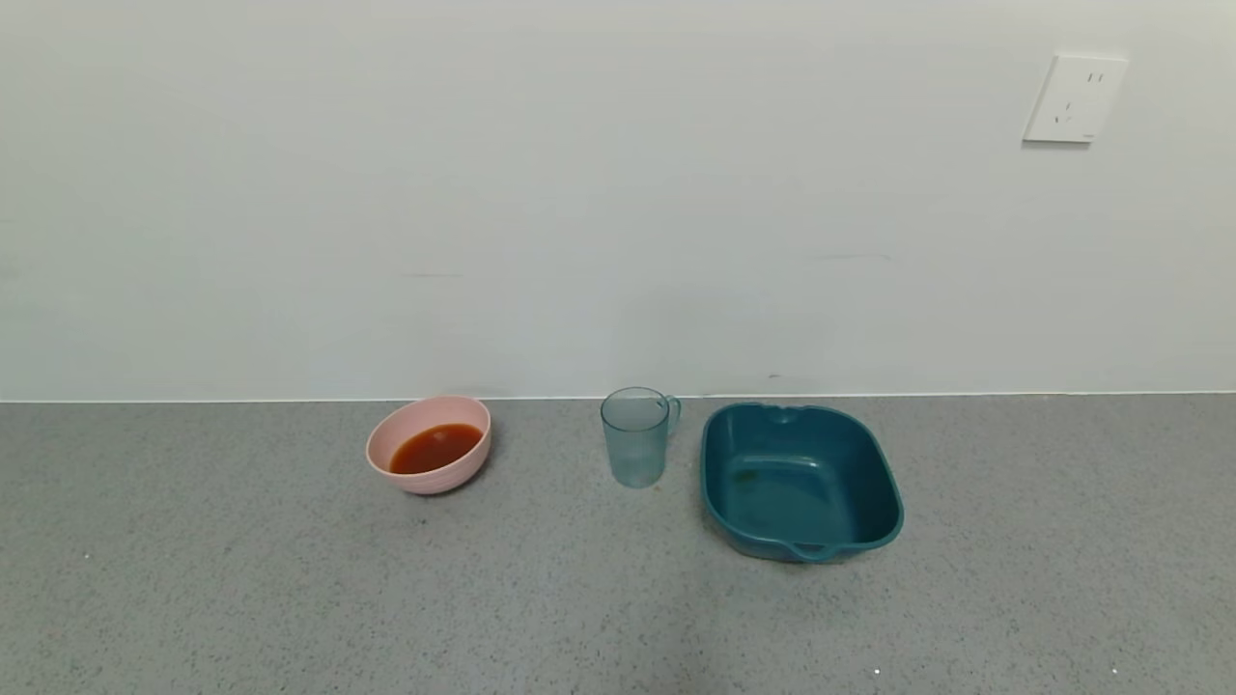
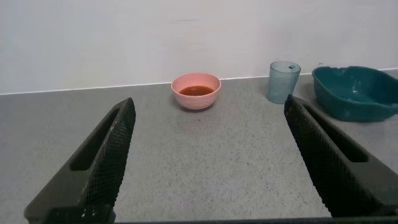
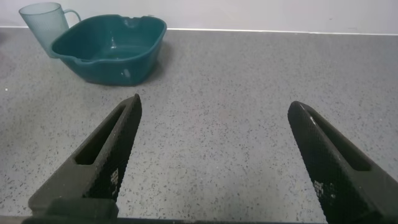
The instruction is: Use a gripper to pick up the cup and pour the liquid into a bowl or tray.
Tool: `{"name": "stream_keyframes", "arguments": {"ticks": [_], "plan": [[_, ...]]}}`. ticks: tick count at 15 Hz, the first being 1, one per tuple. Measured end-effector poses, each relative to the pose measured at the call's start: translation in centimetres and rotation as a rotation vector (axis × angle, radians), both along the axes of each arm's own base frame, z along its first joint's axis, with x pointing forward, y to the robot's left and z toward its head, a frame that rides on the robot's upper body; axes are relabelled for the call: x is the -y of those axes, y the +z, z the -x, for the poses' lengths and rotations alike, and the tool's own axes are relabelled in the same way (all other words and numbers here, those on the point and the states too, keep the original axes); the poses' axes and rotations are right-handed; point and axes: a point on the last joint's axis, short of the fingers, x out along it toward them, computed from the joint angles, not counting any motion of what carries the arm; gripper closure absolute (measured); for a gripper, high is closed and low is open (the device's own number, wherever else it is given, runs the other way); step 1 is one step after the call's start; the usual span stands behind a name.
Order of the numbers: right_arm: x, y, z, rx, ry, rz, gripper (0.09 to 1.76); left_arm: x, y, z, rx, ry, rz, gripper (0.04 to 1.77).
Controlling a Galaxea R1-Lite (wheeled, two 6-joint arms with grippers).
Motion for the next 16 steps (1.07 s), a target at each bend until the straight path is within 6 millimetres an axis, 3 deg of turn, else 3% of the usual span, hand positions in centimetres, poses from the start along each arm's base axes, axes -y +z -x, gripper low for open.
{"name": "stream_keyframes", "arguments": {"ticks": [5, 10, 16], "plan": [[0.0, 0.0, 0.0, 0.000, 0.000, 0.000, 0.14, 0.0, -2.9, -2.5, 0.063, -0.012, 0.040, 0.09], [0.0, 0.0, 0.0, 0.000, 0.000, 0.000, 0.14, 0.0, -6.5, -4.0, -0.050, -0.003, 0.031, 0.09], [0.0, 0.0, 0.0, 0.000, 0.000, 0.002, 0.14, 0.0, -7.8, -4.2, -0.155, 0.013, 0.037, 0.09]]}}
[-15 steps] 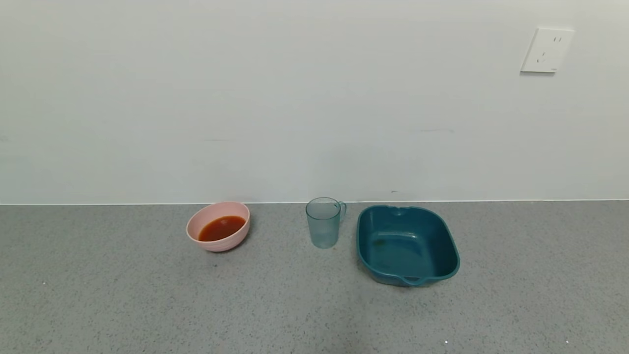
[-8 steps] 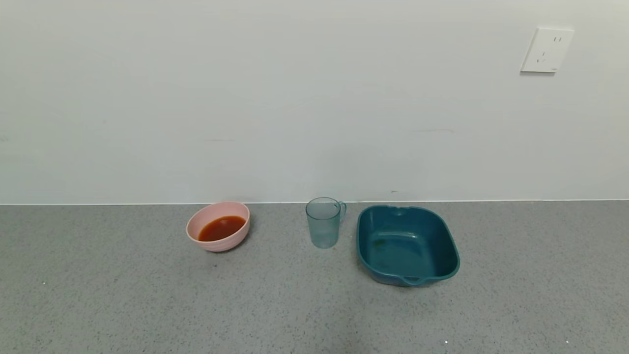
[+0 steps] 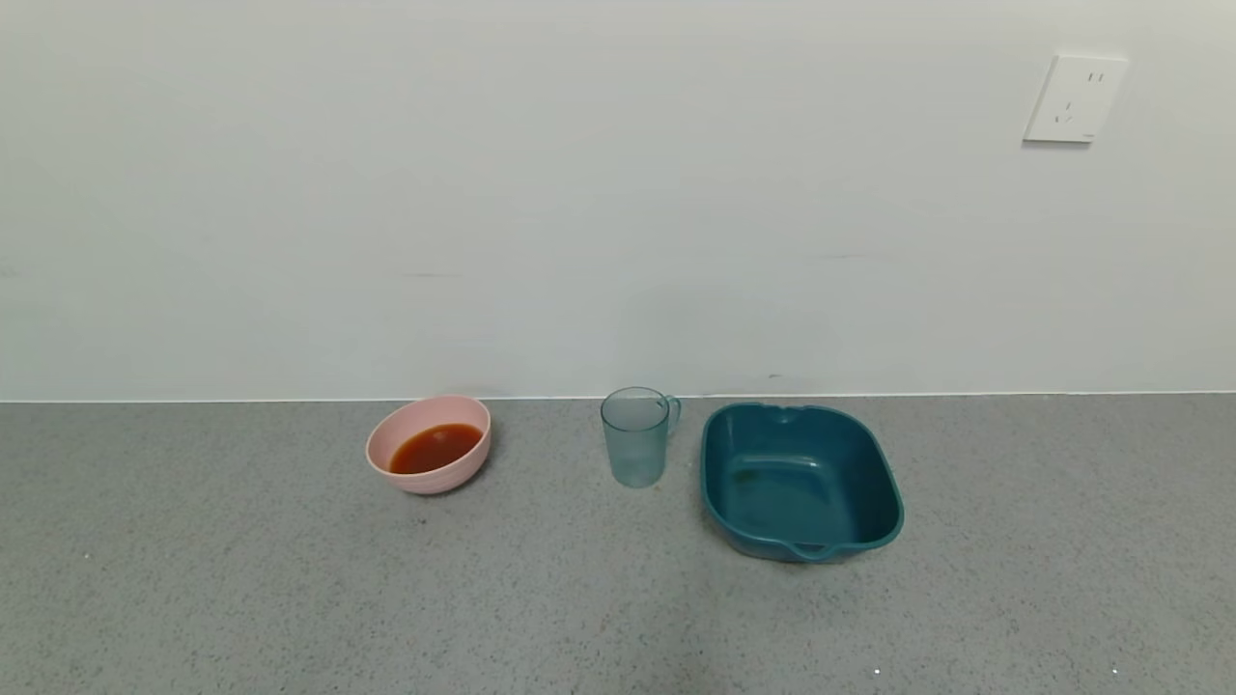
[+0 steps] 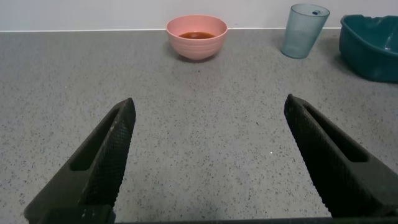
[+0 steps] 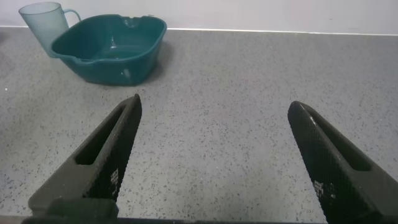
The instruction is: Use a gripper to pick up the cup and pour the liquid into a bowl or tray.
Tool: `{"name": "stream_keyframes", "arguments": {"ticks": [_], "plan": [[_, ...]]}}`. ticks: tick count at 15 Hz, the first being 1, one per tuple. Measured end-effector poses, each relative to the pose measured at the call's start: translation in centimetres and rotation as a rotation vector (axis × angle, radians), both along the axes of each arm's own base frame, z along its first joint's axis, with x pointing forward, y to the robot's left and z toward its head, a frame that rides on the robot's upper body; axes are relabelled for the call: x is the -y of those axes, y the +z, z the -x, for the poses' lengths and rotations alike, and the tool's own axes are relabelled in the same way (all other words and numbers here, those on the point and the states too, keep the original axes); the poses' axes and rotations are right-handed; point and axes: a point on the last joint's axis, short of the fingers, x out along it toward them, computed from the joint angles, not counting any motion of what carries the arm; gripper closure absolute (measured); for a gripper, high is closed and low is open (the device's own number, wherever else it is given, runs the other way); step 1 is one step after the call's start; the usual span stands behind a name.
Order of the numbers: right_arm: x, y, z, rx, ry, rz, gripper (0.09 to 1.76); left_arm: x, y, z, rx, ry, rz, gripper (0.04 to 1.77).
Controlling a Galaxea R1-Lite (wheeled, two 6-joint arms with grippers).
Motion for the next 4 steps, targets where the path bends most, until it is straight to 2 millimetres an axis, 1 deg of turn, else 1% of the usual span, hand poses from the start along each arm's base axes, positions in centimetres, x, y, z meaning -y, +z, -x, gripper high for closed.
{"name": "stream_keyframes", "arguments": {"ticks": [4], "plan": [[0.00, 0.00, 0.00, 0.000, 0.000, 0.000, 0.14, 0.00, 0.00, -0.01, -0.001, 0.000, -0.003, 0.09]]}}
